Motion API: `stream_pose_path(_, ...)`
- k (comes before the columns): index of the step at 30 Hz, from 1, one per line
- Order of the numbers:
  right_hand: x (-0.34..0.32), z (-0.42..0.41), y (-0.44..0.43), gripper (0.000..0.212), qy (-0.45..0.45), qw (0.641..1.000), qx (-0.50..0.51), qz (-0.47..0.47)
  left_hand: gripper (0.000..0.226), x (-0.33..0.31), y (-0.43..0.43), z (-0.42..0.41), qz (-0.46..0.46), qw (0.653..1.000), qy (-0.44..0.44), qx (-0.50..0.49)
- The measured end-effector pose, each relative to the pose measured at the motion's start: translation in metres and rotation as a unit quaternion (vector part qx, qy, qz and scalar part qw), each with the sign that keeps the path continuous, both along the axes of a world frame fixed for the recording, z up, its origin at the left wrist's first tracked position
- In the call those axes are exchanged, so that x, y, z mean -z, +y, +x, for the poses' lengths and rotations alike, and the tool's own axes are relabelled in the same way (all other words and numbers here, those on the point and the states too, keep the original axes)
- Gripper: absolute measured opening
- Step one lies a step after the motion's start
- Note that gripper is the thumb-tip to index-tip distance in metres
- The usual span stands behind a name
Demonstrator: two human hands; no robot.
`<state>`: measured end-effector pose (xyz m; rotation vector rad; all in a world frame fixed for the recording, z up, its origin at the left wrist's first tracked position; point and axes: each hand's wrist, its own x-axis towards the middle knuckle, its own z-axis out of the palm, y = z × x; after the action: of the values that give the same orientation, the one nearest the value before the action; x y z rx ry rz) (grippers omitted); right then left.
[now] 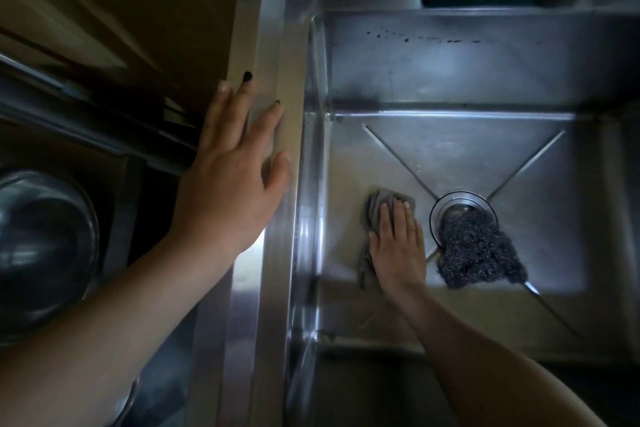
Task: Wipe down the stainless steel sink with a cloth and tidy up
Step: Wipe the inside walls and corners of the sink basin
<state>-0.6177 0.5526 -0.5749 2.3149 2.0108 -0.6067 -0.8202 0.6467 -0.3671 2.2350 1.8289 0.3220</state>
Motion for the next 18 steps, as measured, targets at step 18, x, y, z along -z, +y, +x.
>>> stream_pose_path(18,-0.001,-0.004,0.032,0.052,0.056,0.99,0.111,0.069,0.048,-0.001,-0.002,0.001,-0.002,1.0,0.001,-0.002)
